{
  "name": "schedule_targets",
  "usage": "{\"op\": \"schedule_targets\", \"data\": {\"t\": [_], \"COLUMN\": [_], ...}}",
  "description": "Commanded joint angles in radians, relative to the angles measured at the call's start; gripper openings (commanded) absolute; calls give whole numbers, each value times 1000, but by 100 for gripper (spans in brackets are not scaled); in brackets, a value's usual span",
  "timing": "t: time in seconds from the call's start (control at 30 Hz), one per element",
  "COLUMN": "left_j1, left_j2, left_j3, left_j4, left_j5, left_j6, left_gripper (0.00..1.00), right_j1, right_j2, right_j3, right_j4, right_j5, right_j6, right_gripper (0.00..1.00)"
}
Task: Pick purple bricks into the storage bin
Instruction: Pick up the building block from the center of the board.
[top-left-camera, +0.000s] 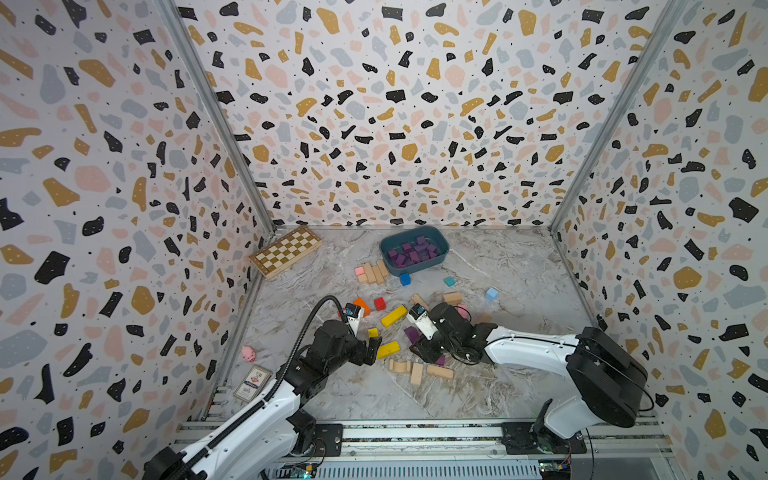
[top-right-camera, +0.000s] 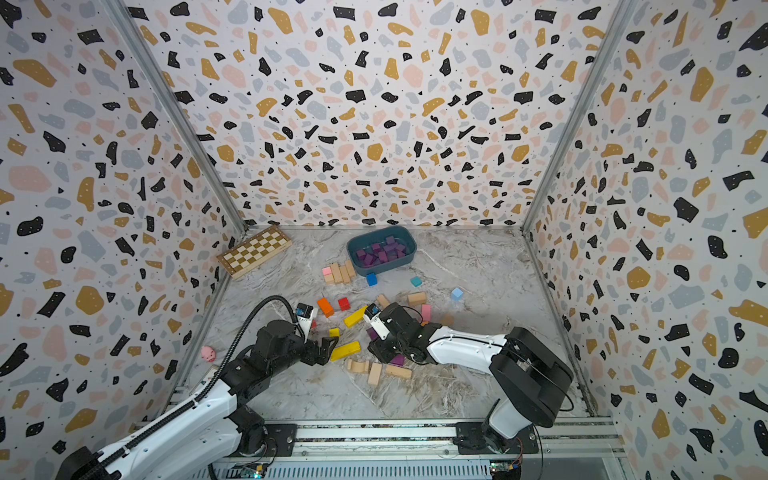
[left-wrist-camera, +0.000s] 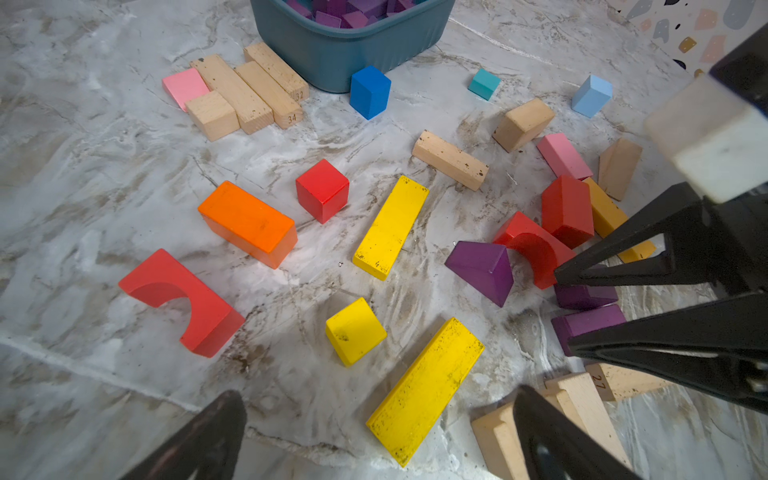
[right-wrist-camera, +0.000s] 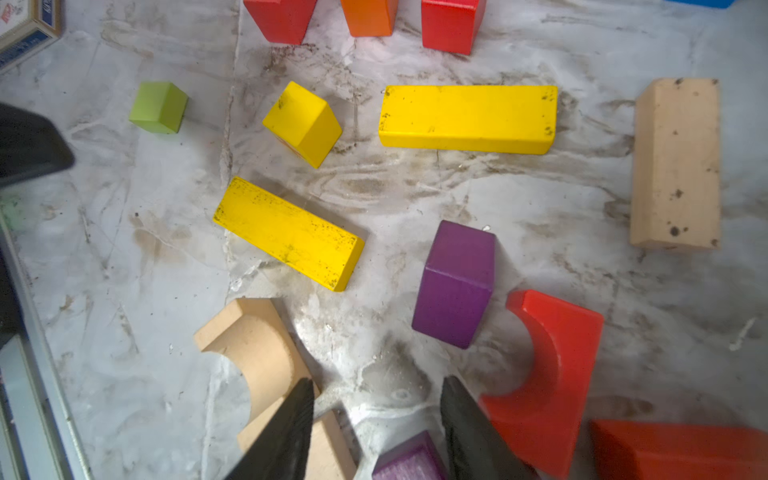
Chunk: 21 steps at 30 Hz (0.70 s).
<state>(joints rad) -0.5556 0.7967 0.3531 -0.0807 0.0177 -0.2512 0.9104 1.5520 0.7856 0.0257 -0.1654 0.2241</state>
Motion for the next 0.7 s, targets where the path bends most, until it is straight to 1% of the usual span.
{"op": "schedule_targets", "data": {"t": [0.0, 0.03, 0.23, 0.47, 0.67], "left_j1": [3, 2, 2, 2, 2], "left_j2": [-10, -10, -11, -11, -11], "left_j3": [-14, -15, -16, -16, -16], "left_j4": [24, 24, 24, 25, 25], "left_j5": [-1, -1, -1, -2, -2], "left_j6": [-7, -7, -7, -7, -7], "left_gripper": [99, 99, 99, 99, 99], "right_j1": [5, 5, 5, 4, -2], "right_j2": [14, 26, 93, 122, 121], "right_j3": [24, 31, 68, 91, 94], "right_j4": [31, 29, 15, -24, -43], "right_j5": [-12, -12, 21, 74, 111], "right_j6": [17, 18, 23, 33, 36], "right_gripper": [47, 45, 43, 44, 46]}}
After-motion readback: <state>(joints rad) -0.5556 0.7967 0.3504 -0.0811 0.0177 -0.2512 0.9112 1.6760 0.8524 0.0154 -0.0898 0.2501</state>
